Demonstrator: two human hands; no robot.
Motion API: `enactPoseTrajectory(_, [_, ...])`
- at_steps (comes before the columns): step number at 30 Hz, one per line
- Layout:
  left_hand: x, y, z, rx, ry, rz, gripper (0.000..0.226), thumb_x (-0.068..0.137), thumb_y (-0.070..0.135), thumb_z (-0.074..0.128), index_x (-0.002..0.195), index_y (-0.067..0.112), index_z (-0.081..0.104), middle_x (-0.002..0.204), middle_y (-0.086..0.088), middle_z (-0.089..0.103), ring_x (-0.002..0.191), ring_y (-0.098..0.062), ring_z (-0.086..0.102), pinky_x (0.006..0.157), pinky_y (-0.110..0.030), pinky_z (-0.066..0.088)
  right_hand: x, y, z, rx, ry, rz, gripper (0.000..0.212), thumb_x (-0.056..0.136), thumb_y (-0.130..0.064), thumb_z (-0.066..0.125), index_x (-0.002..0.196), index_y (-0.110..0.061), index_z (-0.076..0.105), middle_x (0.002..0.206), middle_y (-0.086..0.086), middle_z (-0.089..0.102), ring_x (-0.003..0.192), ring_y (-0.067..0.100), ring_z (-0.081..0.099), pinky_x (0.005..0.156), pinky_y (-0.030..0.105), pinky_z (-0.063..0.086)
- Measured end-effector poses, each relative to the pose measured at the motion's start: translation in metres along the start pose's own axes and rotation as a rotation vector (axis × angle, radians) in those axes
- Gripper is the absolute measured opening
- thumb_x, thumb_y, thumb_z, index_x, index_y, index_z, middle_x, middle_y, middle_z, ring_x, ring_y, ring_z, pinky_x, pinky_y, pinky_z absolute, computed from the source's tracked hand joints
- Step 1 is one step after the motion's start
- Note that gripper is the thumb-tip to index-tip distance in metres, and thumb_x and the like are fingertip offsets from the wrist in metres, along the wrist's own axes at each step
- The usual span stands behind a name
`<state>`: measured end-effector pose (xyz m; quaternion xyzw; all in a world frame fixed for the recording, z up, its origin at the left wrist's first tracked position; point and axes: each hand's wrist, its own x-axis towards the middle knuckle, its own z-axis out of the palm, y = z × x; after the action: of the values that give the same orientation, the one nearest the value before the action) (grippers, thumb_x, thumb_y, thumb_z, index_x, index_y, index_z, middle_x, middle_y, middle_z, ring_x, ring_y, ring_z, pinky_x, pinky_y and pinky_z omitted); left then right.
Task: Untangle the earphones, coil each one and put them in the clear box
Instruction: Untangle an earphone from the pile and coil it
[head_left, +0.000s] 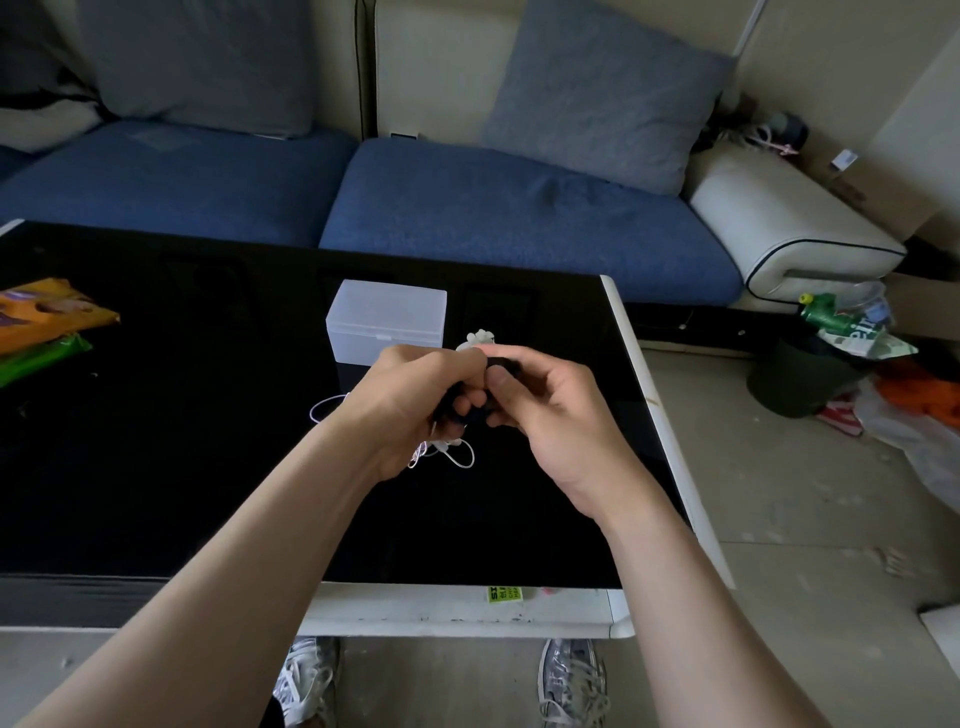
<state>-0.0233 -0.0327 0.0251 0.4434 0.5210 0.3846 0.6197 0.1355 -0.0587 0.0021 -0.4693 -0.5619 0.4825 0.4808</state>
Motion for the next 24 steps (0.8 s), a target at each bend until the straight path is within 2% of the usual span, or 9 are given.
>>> enactPoseTrajectory(4, [0.004,-0.003,0.002,0.116,0.094,0.082,0.019,0.086,0.016,0.06,0.071,0.007,0.067,0.06,0.0,0.056,0.06,-0.017,0.05,0.066,-0.036,0.042,0.001,-0.002,0.006,-0.031,0.014,-0.03,0.039,0.106,0.003,0.055,0.119,-0.027,0.076,0.099,-0.004,0.079,0.089,0.007,0.073,0.074,0.02,0.055])
enactPoseTrajectory(7, [0.006,-0.009,0.008,0.181,0.114,0.128,0.025,0.093,0.021,0.052,0.068,0.016,0.058,0.059,0.005,0.054,0.062,-0.017,0.049,0.068,-0.037,0.039,0.004,0.005,0.012,-0.144,0.103,-0.071,0.038,0.106,0.003,0.053,0.121,-0.022,0.077,0.095,-0.006,0.078,0.081,0.005,0.07,0.074,0.024,0.056])
enactPoseTrajectory(11, [0.006,-0.01,0.014,0.178,0.139,0.14,0.027,0.094,0.017,0.042,0.069,0.016,0.051,0.054,0.008,0.053,0.059,-0.016,0.048,0.064,-0.035,0.038,0.008,0.016,0.028,-0.313,0.228,-0.114,0.034,0.107,-0.006,0.051,0.126,-0.022,0.075,0.107,-0.005,0.077,0.093,0.008,0.072,0.089,0.037,0.06])
enactPoseTrajectory(12, [0.007,-0.01,0.014,0.176,0.147,0.141,0.022,0.088,0.019,0.042,0.069,0.015,0.053,0.061,0.005,0.058,0.063,-0.019,0.051,0.066,-0.037,0.042,0.008,0.016,0.032,-0.355,0.25,-0.13,0.035,0.107,-0.007,0.051,0.126,-0.023,0.075,0.112,-0.004,0.076,0.099,0.007,0.071,0.093,0.033,0.058])
enactPoseTrajectory(14, [0.008,-0.008,0.011,0.163,0.134,0.11,0.019,0.075,0.023,0.041,0.072,0.015,0.059,0.084,-0.007,0.064,0.075,-0.027,0.059,0.076,-0.045,0.054,0.007,0.012,0.04,-0.427,0.294,-0.165,0.035,0.106,-0.006,0.05,0.127,-0.02,0.074,0.117,-0.005,0.071,0.104,0.0,0.062,0.096,0.012,0.047])
enactPoseTrajectory(16, [0.011,-0.007,0.007,0.141,0.11,0.063,0.016,0.077,0.017,0.043,0.071,0.016,0.058,0.074,-0.007,0.06,0.067,-0.025,0.054,0.075,-0.044,0.05,0.007,0.006,0.046,-0.496,0.308,-0.186,0.035,0.105,-0.003,0.049,0.126,-0.016,0.073,0.109,-0.01,0.062,0.1,-0.002,0.053,0.09,0.001,0.036])
enactPoseTrajectory(18, [0.016,-0.007,0.005,0.133,0.088,0.045,0.022,0.088,0.009,0.042,0.071,0.015,0.054,0.053,0.004,0.052,0.05,-0.014,0.048,0.066,-0.032,0.042,0.008,0.002,0.05,-0.544,0.294,-0.17,0.035,0.105,-0.003,0.047,0.127,-0.015,0.071,0.108,-0.007,0.056,0.1,0.005,0.052,0.086,0.0,0.035])
enactPoseTrajectory(20, [0.019,-0.007,0.005,0.135,0.08,0.072,0.033,0.094,0.008,0.038,0.067,0.018,0.055,0.049,0.01,0.052,0.044,-0.009,0.047,0.061,-0.031,0.037,0.013,0.0,0.05,-0.548,0.289,-0.132,0.035,0.104,-0.002,0.046,0.127,-0.014,0.069,0.11,-0.002,0.057,0.101,0.013,0.055,0.081,0.004,0.037])
enactPoseTrajectory(24, [0.026,-0.011,0.012,0.193,0.06,0.203,0.041,0.1,0.019,0.039,0.067,0.019,0.063,0.063,0.003,0.056,0.063,-0.019,0.048,0.069,-0.035,0.037,0.031,0.003,0.042,-0.511,0.356,-0.041,0.041,0.098,-0.018,0.046,0.133,-0.014,0.066,0.121,0.009,0.067,0.11,0.024,0.064,0.074,0.008,0.038])
